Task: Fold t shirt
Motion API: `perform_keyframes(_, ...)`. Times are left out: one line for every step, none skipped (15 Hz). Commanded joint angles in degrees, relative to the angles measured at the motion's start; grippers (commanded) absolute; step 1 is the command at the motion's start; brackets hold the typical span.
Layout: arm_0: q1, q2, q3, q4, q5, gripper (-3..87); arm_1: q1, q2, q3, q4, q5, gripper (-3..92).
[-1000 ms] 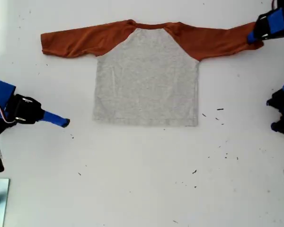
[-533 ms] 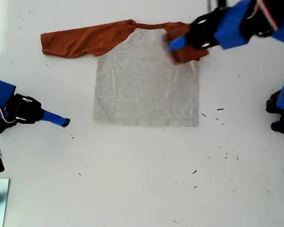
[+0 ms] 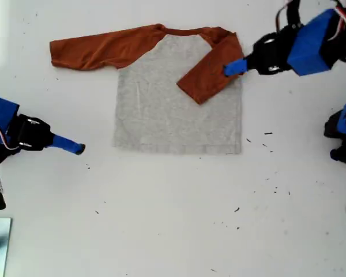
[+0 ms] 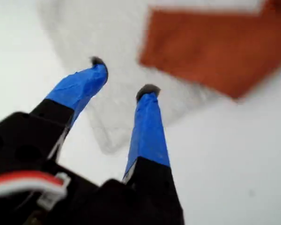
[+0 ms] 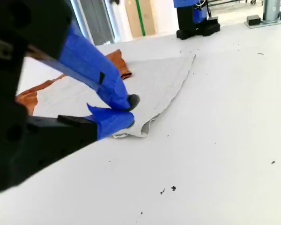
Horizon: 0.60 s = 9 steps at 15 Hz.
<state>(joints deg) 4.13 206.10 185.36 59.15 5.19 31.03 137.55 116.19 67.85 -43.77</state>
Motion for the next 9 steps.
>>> perform_keyframes(-0.70,0.09,0.70,-0.35,0.79,5.0,3.34,15.29,27.69,-4.04,3.43,8.7)
perform_keyframes(-1.14,0.09,0.70,-0.35,0.79,5.4,3.43,21.80,36.47,-4.13,3.78,6.5)
perform_keyframes(-1.32,0.35,0.70,-0.35,-1.41,-0.2,3.43,28.30,42.71,-3.25,4.39,3.8)
perform_keyframes(-2.99,0.35,0.53,-1.14,-4.31,-0.3,2.99,33.22,46.14,-1.85,4.92,3.6)
perform_keyframes(-3.69,0.26,0.18,-4.92,-5.27,-0.3,2.72,35.33,48.25,-1.05,5.10,3.5)
perform_keyframes(-5.19,-1.85,-2.02,-7.47,-8.88,-0.3,2.55,35.42,49.83,-1.67,5.10,3.5)
perform_keyframes(-6.42,-9.49,-8.26,-6.06,-14.77,-0.3,2.29,35.33,51.24,-2.90,4.92,3.5)
perform_keyframes(-8.79,-22.50,-19.34,-2.64,-16.79,-0.3,2.02,35.33,52.29,-4.13,4.39,3.5)
perform_keyframes(-12.30,-35.24,-32.96,3.25,-14.59,-0.3,2.02,35.33,53.00,-5.19,3.87,3.5)
